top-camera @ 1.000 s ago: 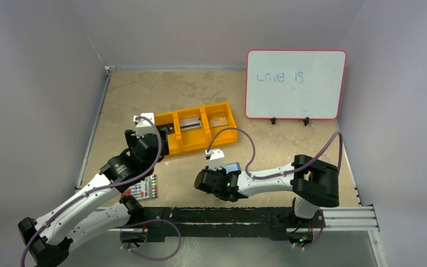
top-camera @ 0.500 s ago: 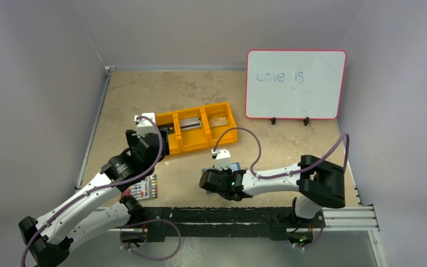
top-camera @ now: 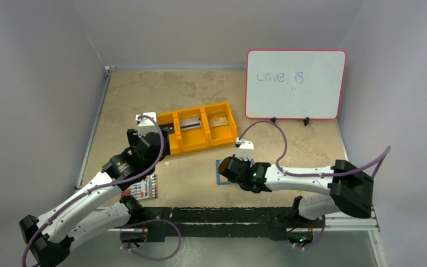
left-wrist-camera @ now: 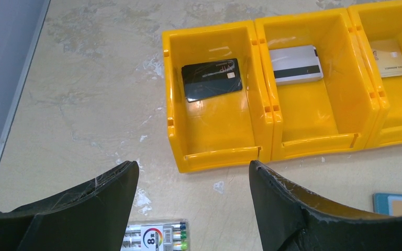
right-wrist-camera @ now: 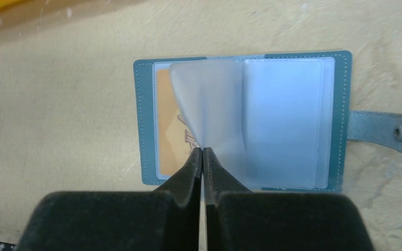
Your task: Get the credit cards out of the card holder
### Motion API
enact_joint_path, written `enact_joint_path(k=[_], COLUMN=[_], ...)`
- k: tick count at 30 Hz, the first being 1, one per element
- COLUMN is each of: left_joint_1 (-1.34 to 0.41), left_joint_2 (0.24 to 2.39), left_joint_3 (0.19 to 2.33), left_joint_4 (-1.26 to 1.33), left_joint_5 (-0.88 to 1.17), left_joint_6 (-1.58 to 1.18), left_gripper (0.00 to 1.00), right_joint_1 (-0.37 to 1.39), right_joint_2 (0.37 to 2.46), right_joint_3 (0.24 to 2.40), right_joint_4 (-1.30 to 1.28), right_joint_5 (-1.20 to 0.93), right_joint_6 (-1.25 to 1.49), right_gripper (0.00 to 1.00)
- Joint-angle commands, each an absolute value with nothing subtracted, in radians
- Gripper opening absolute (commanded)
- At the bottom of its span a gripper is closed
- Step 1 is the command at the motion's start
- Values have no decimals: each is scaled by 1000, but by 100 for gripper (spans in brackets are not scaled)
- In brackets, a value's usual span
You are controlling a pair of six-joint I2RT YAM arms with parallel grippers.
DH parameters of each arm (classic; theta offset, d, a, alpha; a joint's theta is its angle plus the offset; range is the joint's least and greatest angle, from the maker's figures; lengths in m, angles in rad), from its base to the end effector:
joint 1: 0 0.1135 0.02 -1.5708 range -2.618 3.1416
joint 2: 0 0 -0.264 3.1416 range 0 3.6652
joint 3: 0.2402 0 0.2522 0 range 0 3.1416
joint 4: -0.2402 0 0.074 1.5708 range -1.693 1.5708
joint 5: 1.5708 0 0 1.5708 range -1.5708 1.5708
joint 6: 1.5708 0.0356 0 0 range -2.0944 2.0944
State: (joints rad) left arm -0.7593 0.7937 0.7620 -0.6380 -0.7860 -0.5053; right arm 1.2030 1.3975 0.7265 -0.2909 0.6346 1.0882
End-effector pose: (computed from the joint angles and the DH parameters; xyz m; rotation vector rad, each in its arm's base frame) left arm 0.1329 -0.0914 0.2924 -0.1436 2.0212 0.0964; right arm 0.1140 0.2372 0.1840 0.1052 2.3150 0.3476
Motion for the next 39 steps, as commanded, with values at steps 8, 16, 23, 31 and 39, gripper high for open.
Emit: enact_joint_path(k=[8, 16, 23, 31, 39], left_joint_1=[-752, -752, -753, -752, -752], left_joint_2=[806, 836, 855, 854, 856], left_joint_3=[805, 803, 803, 803, 803], left_joint_4=[-619, -617, -615, -614, -614], left_joint_5=[-770, -719, -710, -709, -701], left_joint_6=[-508, -515, -515, -515, -513], left_gripper=[77, 75, 74, 74, 74], right_joint_1=[1123, 1079, 1077, 1077, 1077], right_joint_2=[1143, 1081, 1069, 1052, 976], right_joint_3=[570, 516, 512, 551, 629], right_joint_4=[-273, -351, -479, -677, -733], right_joint_5=[640, 649, 699, 740, 801], right_joint_6=[1238, 1352, 1508, 1672, 1601], right_gripper=[1, 5, 14, 29, 33])
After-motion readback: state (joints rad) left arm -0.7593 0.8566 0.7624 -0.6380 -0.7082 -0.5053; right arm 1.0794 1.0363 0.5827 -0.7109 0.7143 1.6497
